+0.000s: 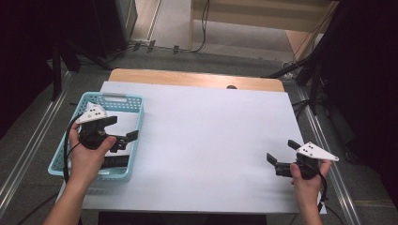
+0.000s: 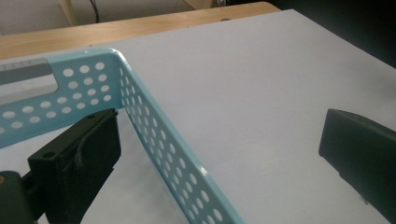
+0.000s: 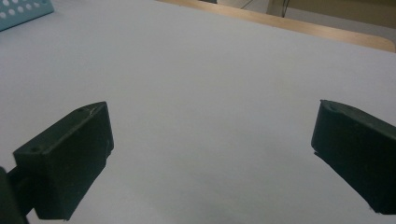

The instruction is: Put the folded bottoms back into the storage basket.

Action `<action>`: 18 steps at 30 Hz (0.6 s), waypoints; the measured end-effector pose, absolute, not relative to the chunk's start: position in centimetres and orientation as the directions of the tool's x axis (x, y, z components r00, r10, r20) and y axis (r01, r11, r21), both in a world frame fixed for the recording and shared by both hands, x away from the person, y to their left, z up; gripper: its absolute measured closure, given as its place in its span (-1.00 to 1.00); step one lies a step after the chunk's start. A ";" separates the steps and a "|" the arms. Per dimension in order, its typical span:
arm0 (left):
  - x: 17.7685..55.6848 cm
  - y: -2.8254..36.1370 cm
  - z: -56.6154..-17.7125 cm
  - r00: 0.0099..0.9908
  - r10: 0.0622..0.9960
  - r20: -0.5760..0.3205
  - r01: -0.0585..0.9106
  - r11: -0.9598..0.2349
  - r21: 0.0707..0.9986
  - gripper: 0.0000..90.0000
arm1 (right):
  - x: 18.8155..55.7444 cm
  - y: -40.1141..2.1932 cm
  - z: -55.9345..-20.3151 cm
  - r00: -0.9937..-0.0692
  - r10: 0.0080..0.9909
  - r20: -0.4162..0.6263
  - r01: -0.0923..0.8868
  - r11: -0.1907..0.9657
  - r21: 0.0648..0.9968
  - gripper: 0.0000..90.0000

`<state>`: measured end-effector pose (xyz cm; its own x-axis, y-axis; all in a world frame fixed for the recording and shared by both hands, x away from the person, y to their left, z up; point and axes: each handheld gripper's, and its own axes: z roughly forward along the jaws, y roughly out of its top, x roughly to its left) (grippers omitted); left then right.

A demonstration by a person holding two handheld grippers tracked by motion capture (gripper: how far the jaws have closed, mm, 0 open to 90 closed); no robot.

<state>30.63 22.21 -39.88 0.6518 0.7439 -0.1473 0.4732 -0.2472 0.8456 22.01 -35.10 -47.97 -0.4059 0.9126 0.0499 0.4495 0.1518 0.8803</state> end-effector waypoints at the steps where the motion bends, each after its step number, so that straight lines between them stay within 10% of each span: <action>1: 30.6 22.2 -39.9 0.652 0.744 -0.147 0.473 -0.247 0.846 -1.00 | 22.0 -35.1 -48.0 -0.406 0.913 0.050 0.450 0.152 0.880 -1.00; 18: 25.2 19.6 -41.5 0.694 0.718 -0.041 0.317 -0.255 0.913 -1.00 | 20.8 -35.1 -48.3 -0.410 0.910 0.054 0.452 0.152 0.879 -1.00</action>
